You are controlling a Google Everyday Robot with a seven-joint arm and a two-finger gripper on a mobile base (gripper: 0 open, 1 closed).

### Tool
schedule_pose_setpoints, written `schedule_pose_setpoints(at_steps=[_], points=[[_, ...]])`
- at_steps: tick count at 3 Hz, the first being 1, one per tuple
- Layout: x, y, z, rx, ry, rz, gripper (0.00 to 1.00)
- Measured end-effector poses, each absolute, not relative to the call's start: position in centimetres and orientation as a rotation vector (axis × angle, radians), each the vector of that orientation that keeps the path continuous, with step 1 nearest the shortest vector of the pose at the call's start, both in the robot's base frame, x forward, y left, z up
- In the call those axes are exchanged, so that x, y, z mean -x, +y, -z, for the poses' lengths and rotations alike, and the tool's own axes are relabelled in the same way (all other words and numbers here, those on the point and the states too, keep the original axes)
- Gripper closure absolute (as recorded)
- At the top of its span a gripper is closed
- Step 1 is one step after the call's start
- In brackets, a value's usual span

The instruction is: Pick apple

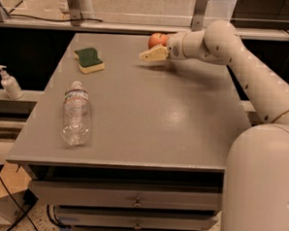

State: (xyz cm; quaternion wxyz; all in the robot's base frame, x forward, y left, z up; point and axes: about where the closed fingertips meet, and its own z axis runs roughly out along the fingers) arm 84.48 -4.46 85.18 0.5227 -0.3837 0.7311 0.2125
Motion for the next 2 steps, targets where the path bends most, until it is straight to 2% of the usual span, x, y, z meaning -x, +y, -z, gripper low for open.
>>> schedule_pose_setpoints(at_steps=[2], points=[[-85.45, -5.08, -85.61, 0.895, 1.745, -0.492, 0.64]])
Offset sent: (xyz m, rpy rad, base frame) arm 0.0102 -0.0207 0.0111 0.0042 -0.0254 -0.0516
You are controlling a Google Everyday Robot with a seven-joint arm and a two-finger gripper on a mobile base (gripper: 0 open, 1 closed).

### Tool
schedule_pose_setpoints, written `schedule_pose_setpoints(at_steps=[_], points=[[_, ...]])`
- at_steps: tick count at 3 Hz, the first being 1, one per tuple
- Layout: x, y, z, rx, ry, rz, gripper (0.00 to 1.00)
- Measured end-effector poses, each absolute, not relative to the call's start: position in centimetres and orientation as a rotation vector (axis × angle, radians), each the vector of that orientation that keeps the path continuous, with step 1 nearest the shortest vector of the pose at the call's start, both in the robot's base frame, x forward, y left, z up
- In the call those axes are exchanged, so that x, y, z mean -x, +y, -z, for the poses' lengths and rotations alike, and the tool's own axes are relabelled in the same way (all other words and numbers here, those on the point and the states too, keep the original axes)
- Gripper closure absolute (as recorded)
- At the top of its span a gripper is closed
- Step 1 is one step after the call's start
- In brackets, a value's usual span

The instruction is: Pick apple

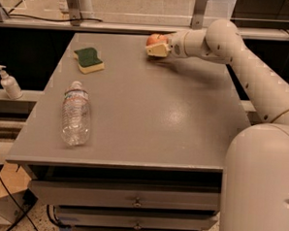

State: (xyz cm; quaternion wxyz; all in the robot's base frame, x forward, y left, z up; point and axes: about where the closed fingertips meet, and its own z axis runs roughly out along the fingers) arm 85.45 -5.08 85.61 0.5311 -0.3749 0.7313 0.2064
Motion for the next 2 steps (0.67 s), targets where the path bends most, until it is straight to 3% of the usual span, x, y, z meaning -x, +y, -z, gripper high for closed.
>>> schedule_pose_setpoints(at_steps=[1, 2], points=[[-84.7, -5.2, -87.1, 0.909, 1.711, -0.48, 0.88], [-83.5, -5.4, -91.2, 0.954, 1.62, -0.441, 1.0]])
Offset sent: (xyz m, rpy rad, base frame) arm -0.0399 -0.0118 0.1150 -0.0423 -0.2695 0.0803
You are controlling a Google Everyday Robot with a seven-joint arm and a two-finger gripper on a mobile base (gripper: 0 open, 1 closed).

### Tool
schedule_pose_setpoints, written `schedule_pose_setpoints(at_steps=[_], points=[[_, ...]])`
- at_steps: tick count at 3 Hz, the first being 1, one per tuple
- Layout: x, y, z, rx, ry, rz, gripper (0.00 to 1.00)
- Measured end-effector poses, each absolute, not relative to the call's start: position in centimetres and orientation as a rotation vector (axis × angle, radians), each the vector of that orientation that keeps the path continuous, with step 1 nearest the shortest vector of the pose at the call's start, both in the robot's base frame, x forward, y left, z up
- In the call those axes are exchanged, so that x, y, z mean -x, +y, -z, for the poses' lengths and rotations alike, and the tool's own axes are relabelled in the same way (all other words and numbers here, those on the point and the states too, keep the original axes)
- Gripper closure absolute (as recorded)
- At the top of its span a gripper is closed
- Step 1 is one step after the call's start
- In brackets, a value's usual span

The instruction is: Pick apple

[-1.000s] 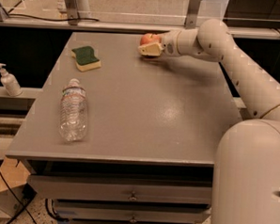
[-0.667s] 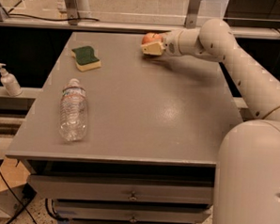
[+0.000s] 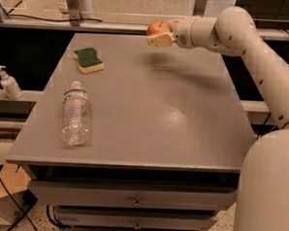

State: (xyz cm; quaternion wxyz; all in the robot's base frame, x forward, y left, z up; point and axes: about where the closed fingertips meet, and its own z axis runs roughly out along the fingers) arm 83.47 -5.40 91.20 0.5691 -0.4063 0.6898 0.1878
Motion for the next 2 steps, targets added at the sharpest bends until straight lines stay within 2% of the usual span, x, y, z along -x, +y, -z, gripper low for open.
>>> schedule_pose_setpoints(at_steps=[1, 2], points=[[-82.38, -5.93, -96.1, 1.015, 1.505, -0.393, 1.0], [-82.39, -6.05, -96.95, 1.024, 1.483, -0.379, 1.0]])
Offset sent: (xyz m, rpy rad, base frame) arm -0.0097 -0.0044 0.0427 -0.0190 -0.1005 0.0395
